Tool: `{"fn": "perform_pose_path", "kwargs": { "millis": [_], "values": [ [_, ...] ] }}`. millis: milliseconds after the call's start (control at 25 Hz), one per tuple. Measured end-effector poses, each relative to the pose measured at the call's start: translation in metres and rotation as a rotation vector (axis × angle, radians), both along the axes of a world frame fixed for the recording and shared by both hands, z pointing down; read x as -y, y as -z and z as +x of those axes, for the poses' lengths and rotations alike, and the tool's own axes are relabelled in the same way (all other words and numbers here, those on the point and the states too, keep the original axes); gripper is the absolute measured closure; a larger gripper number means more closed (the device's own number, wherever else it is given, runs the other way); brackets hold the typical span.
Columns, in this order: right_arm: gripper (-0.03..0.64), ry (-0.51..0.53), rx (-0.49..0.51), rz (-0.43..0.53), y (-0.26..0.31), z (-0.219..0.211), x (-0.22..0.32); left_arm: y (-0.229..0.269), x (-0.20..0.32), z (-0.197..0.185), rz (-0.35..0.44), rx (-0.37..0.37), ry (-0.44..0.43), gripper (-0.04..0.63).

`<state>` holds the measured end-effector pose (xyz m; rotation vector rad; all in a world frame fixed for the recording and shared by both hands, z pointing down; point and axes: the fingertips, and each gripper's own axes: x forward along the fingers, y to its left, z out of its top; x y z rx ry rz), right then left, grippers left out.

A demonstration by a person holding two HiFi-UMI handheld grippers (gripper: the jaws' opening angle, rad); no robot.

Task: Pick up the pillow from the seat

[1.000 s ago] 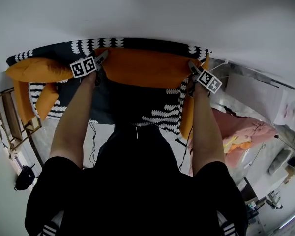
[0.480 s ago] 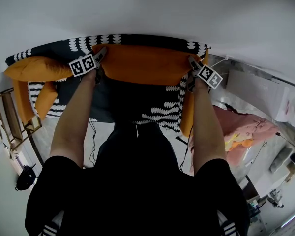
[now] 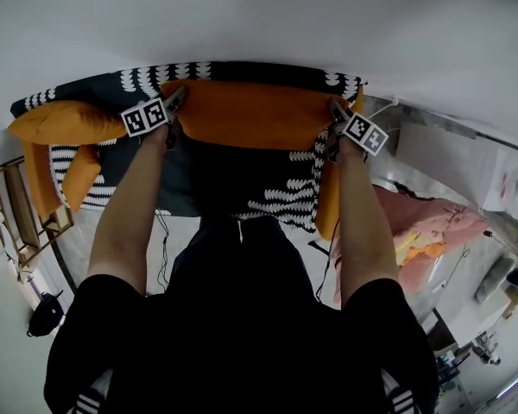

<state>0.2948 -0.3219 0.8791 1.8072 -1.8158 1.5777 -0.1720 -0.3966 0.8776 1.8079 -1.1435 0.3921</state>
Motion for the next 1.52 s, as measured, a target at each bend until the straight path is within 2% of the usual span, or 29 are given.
{"fn": "perform_pose_path", "kwargs": {
  "millis": [240,720,1080,1520],
  "values": [
    [0.465,0.006,-0.019,-0.007,0.004,-0.001,-0.008,0.006,-0.005,0.001,0.002,-0.007,-0.017,0.394],
    [0.502,-0.012,-0.02,-0.017,0.025,-0.004,-0.036,0.026,-0.033,-0.004,-0.004,-0.021,-0.034,0.42],
    [0.528,-0.068,0.014,-0.012,0.043,-0.002,-0.062,0.047,-0.051,-0.004,0.0,-0.025,-0.056,0.436],
    [0.545,-0.041,0.004,0.044,0.095,-0.001,-0.068,0.094,-0.06,-0.007,0.045,-0.038,-0.079,0.456]
  ]
}}
